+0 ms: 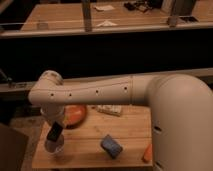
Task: Place the eraser in the ceramic cup
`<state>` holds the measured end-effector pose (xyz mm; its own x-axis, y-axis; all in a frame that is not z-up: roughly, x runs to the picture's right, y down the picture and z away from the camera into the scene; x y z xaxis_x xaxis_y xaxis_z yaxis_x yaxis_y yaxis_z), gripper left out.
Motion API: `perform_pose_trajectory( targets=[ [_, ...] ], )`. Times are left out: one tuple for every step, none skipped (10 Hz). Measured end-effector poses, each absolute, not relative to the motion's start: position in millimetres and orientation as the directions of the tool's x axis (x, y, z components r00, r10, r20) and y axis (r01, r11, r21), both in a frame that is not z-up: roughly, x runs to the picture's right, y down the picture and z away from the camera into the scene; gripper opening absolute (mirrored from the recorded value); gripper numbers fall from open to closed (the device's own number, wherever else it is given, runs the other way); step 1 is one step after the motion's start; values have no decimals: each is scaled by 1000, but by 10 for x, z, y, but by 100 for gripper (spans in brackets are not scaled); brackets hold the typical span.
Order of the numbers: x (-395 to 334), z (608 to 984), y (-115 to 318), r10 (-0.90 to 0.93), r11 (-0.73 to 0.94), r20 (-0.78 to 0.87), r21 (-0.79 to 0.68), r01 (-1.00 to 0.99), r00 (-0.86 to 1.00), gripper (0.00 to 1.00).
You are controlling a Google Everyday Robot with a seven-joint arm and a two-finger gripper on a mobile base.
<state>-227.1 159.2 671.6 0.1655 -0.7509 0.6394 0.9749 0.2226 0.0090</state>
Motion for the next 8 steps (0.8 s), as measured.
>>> perform_pose_trajectory(
  targets=[
    [-2268,6721,1604,-750,222,641,8,975,165,1],
    [-2265,6721,1618,-749,219,642,9,976,162,1],
    [-2262,6719,1624,-749,217,643,9,976,161,1],
    [-2256,6719,1633,-749,216,644,10,976,159,1],
    [-2251,6721,1642,-748,214,644,9,977,158,1],
    [-2248,6720,1655,-748,212,645,9,977,156,1],
    [-2247,6720,1663,-747,211,646,9,977,155,1],
    [-2247,6715,1673,-747,208,647,9,978,153,1]
  ],
)
